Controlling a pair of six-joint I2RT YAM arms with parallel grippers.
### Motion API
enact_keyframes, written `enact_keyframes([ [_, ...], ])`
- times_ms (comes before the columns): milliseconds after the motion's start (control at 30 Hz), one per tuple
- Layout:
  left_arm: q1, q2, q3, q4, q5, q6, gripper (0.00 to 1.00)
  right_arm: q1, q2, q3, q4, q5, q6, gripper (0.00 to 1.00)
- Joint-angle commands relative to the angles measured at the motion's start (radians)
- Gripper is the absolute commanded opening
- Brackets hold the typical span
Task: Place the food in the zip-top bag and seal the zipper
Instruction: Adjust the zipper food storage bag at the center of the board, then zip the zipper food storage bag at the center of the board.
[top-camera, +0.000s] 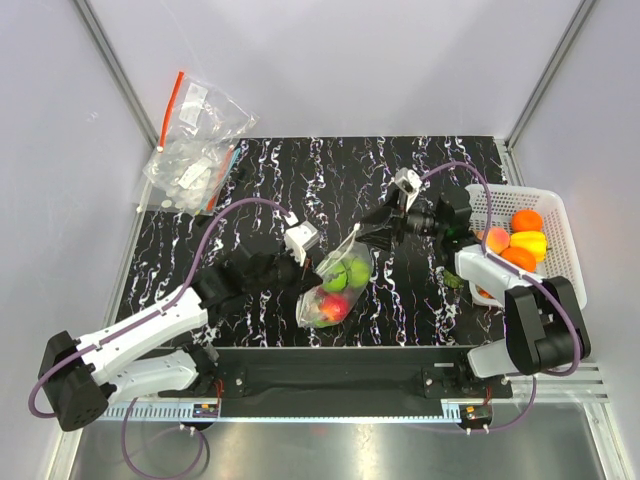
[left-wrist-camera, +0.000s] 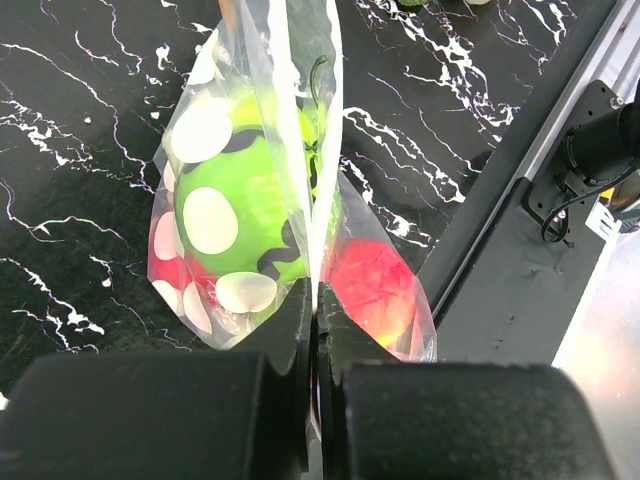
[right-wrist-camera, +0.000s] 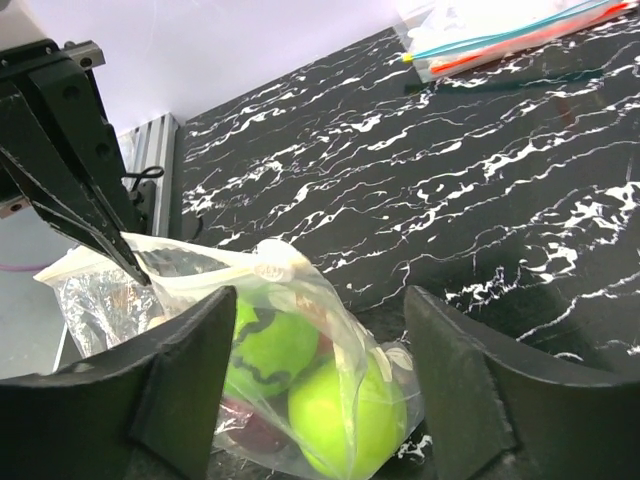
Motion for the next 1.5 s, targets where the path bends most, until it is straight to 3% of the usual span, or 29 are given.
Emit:
enact_keyframes([
  [0,0.004,-0.014,-0.002,0.058,0.013,-0.012,0.0,0.032,0.032,0.058,0.017,-0.023,-0.044,0.73],
  [133,0.011,-0.009,0.002,0.05,-0.032,-0.022,0.0,0.063,0.032,0.061,-0.022,-0.012,-0.07,0.53],
  [300,0.06,0.006,0.019,0.035,-0.065,-0.044,0.0,0.078,-0.02,0.027,-0.065,0.037,-0.079,0.14],
  [400,0.099,0.023,0.045,0.016,-0.09,-0.047,0.0,0.078,-0.086,-0.002,-0.091,0.089,-0.078,0.01],
  [633,0.14,0.118,0.198,-0.017,-0.22,0.027,0.04,0.081,-0.339,-0.135,-0.115,0.316,0.002,0.0],
  [733,0.14,0.155,0.295,-0.059,-0.191,0.079,0.26,0.103,-0.463,-0.212,-0.14,0.419,0.025,0.0],
  [767,0.14,0.157,0.314,-0.057,-0.161,0.094,0.4,0.106,-0.489,-0.221,-0.187,0.433,0.023,0.0],
  [900,0.139,0.149,0.38,-0.054,0.014,0.163,0.6,0.11,-0.554,-0.258,-0.247,0.471,0.026,0.0],
  [1000,0.14,0.15,0.418,-0.041,0.101,0.206,0.65,0.113,-0.556,-0.278,-0.22,0.463,0.04,0.0],
  [1200,0.139,0.245,0.553,-0.099,0.3,0.29,0.63,0.113,-0.548,-0.284,-0.201,0.462,0.056,0.0],
  [1467,0.03,0.419,0.714,-0.217,0.3,0.396,0.54,0.12,-0.58,-0.304,-0.197,0.483,0.083,0.0],
])
